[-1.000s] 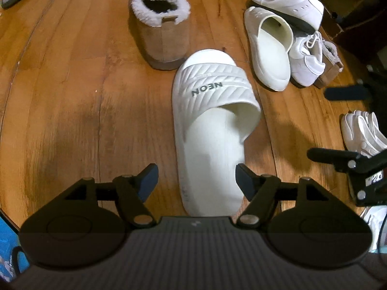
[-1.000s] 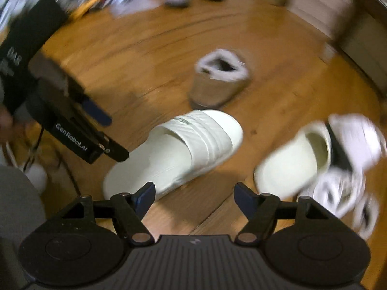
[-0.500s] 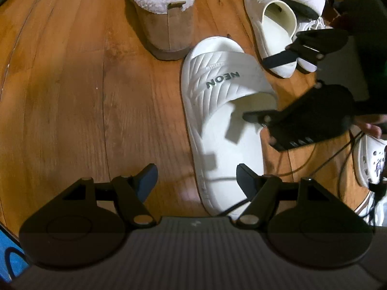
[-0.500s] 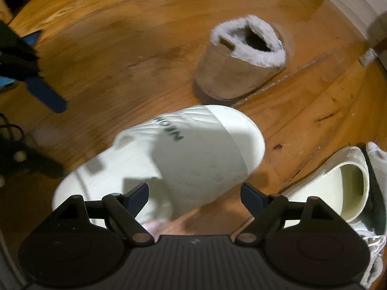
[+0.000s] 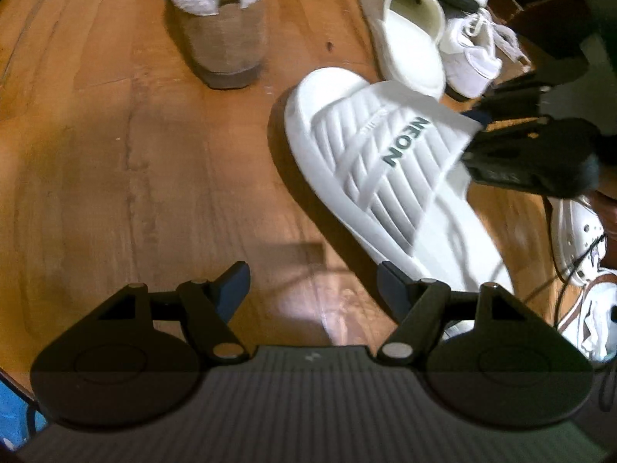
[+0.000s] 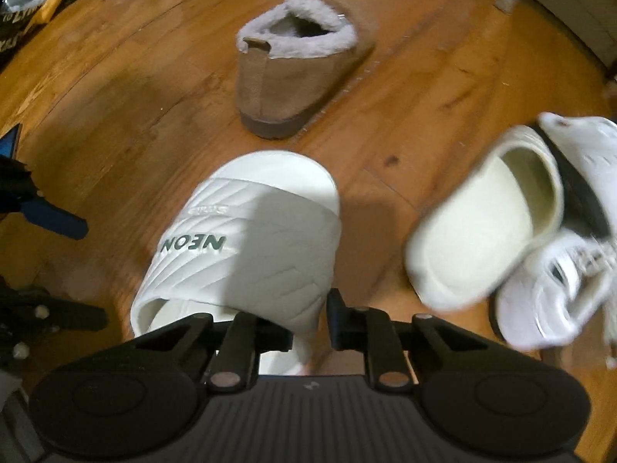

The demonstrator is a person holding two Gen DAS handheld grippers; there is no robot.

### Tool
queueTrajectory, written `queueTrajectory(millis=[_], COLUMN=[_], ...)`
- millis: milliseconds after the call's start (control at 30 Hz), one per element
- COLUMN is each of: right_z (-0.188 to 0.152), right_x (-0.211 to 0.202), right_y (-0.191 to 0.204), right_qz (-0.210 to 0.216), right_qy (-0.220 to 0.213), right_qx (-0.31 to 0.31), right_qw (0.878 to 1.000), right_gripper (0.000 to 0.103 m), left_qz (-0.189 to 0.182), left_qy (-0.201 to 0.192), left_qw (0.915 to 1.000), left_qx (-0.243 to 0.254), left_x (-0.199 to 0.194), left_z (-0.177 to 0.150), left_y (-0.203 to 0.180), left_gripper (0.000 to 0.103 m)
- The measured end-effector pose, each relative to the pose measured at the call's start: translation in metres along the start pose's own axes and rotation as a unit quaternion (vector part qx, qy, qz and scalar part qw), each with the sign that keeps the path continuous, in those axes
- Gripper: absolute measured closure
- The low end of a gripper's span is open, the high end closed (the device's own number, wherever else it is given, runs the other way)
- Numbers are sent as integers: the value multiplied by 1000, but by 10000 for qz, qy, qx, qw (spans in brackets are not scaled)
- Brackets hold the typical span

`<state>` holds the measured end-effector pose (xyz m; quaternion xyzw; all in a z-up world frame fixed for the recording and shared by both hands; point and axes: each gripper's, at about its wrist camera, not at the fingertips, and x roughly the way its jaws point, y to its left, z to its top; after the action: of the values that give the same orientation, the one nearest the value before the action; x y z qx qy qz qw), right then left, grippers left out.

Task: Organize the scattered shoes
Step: 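Carry the slide with the right tool and set it on the floor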

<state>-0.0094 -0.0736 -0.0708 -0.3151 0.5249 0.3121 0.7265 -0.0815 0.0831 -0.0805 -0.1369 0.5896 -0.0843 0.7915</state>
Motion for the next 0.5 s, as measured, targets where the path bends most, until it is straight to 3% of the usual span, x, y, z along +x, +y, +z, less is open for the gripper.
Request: queueTrajectory(millis=[233, 267, 300, 333, 367, 467, 500], right_z=[-39, -40, -45, -51, -56, -62, -63], right_x=[-21, -18, -13, -7, -1, -3, -8], right_y=[-20, -21, -25, -28, -31, -28, -28], right_qz=[-356, -343, -277, -209, -134, 74, 153], right_qy=[357, 372, 431, 503, 619, 651, 641], right_qx=[932, 975, 1117, 1256, 1356, 1319, 1305], right_qw=[9944, 9939, 9924, 9906, 9887, 9891, 9893], right_gripper=[85, 77, 54, 41, 35, 34, 29], left_qz=[-140, -155, -175, -195, -216, -317, -356], left_qy=[58, 65, 74, 83, 92, 157, 185], left_qw=[9993, 9991, 9989, 9986, 9983, 9976, 9973], left_qx=[347, 391, 436, 481, 526, 598, 622], left_x=[5, 6, 7, 7, 8, 10, 10], left_z=[-3, -3, -3, -4, -4, -5, -4], left_y=[-30, -34, -38, -42, -46, -55, -57], left_gripper=[30, 30, 30, 30, 30, 30, 30])
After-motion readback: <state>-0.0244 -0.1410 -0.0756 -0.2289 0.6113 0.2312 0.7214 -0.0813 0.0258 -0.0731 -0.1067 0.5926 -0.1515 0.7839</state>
